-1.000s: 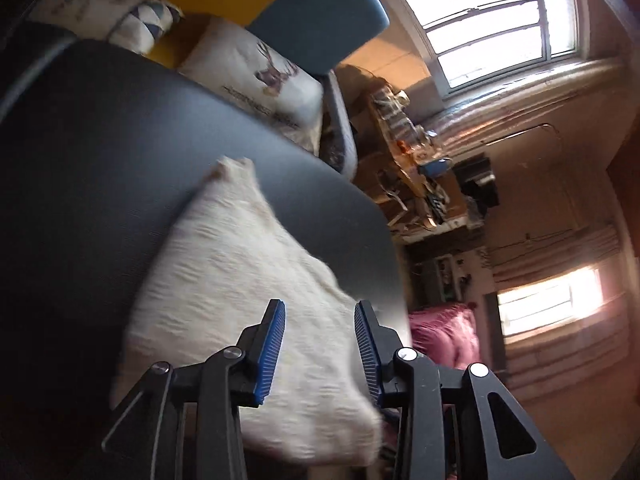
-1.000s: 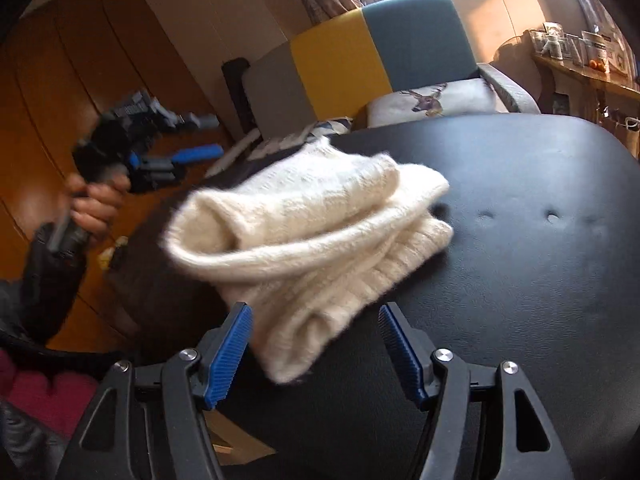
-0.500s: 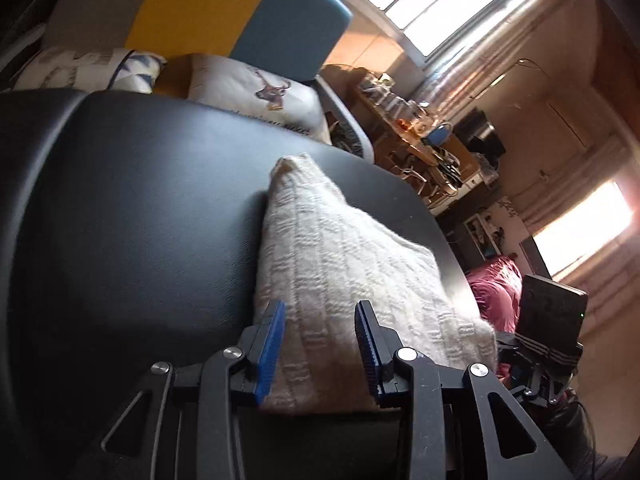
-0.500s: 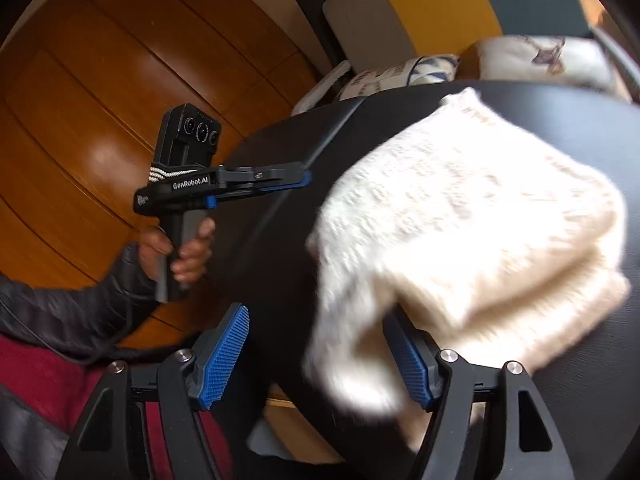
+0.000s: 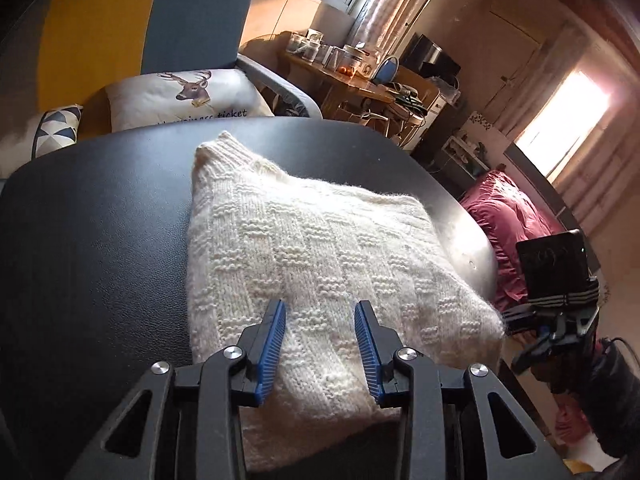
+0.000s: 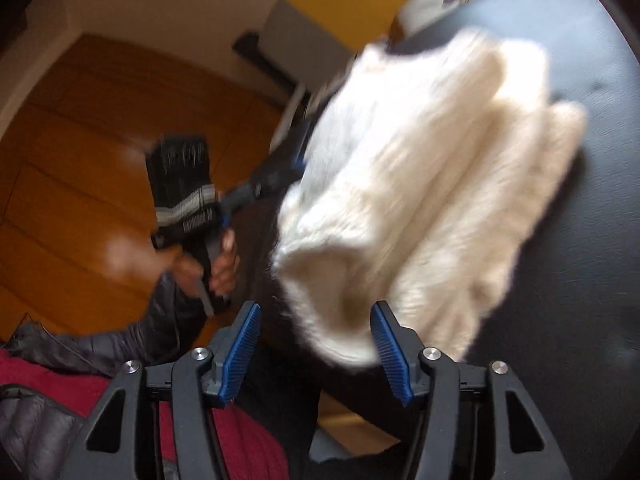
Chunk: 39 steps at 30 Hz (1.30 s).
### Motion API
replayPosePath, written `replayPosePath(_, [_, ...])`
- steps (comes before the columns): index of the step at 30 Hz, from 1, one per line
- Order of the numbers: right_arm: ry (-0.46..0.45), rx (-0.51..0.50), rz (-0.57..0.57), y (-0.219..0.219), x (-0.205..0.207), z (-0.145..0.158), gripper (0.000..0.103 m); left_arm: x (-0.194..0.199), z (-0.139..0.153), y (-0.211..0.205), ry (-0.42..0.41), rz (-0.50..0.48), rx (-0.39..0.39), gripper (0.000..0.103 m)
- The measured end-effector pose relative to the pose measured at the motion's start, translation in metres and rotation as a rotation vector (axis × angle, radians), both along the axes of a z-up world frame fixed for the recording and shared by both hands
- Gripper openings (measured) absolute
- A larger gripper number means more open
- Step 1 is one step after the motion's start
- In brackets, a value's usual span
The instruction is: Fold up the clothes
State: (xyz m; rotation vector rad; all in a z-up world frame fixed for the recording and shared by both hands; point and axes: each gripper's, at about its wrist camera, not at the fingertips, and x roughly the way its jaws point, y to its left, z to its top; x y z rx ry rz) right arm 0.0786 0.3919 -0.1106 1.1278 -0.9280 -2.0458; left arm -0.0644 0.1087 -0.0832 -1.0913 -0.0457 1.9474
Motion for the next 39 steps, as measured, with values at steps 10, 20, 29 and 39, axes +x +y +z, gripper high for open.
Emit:
replayPosePath(10, [-0.046,-0.072,-0.37,0.023,-0.049,-0.012,0.059,0.058,-0.001,-0.05,0.098,0.028,0.01,0.036])
replayPosePath(20, [-0.154,0.264,-0.347,0.002,-0.085,0.0,0.014,0.082,-0.026,-0.022,0.379,-0.185,-0.201,0.036])
replayPosePath(29, [-0.033,0.869,-0.23,-0.03,-0.113,0.057,0.011,0.081,-0.048,0.005,0.451,-0.515,-0.345,0.034])
replayPosePath(39, [-0.185,0.495,-0.423,0.049,-0.08,-0.027,0.012,0.074,-0.025,0.002,0.283,-0.61,-0.315,0.028])
